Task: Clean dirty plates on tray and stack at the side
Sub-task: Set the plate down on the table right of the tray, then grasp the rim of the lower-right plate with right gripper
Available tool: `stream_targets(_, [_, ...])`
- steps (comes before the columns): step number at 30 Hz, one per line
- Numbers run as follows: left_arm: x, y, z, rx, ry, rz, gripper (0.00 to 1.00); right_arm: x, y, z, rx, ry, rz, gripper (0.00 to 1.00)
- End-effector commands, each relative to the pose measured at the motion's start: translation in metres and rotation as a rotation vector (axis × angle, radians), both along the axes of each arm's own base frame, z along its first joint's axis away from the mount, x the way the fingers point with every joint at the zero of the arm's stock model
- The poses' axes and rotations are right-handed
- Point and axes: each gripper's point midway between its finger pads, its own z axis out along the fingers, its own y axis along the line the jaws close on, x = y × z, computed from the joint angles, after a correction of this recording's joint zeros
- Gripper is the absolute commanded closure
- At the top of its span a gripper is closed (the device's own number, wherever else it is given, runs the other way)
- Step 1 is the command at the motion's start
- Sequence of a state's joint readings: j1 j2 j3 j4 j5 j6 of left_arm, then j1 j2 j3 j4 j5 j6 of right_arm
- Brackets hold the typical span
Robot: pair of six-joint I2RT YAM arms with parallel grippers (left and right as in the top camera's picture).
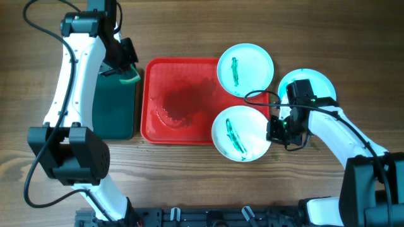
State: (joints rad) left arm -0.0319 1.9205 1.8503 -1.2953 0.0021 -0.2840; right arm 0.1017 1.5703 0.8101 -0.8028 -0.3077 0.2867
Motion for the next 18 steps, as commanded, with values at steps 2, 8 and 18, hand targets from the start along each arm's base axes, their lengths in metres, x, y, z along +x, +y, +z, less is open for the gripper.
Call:
stream_targets(2, [-0.001,-0.004,0.002,-0.016,-0.005,0.008,0.96,0.002,0.009,0.009,0.049,0.000,0.002,0.96])
stream_targets(8, [-0.001,-0.004,0.002,-0.016,-0.005,0.008,0.96,0.044,0.061,0.051,0.140,-0.170,-0.001,0.96])
stream_targets(18, [-0.001,-0.004,0.003,-0.016,-0.006,0.008,0.96,0.122,0.176,0.051,0.090,-0.623,-0.239,0.96])
